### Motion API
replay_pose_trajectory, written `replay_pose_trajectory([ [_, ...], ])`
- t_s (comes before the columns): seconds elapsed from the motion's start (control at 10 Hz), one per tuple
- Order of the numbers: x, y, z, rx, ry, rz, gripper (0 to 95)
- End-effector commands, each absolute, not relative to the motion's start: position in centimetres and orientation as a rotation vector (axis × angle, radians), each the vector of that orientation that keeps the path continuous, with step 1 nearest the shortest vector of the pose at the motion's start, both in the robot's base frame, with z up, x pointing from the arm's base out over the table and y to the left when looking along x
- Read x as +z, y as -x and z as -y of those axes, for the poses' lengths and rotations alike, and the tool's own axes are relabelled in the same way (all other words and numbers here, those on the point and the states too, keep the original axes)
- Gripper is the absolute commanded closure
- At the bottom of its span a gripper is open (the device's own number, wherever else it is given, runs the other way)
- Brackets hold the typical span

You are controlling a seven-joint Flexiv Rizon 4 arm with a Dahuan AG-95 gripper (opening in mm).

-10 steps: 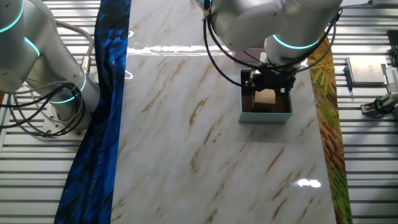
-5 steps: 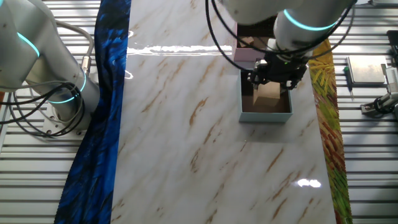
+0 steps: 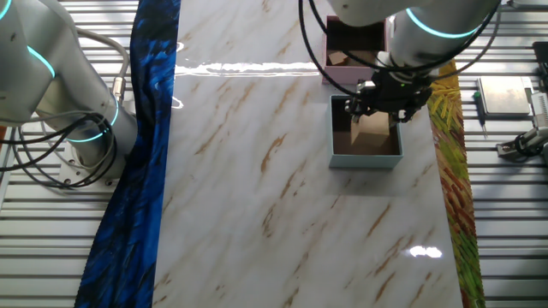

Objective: Move an object from one box to another

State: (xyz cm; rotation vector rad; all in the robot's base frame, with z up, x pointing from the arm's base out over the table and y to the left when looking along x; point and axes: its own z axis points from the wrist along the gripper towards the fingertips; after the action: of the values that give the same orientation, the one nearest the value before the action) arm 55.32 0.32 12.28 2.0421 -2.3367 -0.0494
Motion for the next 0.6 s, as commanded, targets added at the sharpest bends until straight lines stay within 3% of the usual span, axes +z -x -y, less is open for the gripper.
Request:
replay_pose_trajectory([
  [0.1,12.2,-55.3,-0.3,-0.045,-2.016,2.365,95.0],
  [0.4,12.3,-55.4,-0.7,-0.089,-1.972,2.43,95.0],
  [0.6,13.4,-56.0,-4.3,-0.096,-1.934,2.464,95.0],
])
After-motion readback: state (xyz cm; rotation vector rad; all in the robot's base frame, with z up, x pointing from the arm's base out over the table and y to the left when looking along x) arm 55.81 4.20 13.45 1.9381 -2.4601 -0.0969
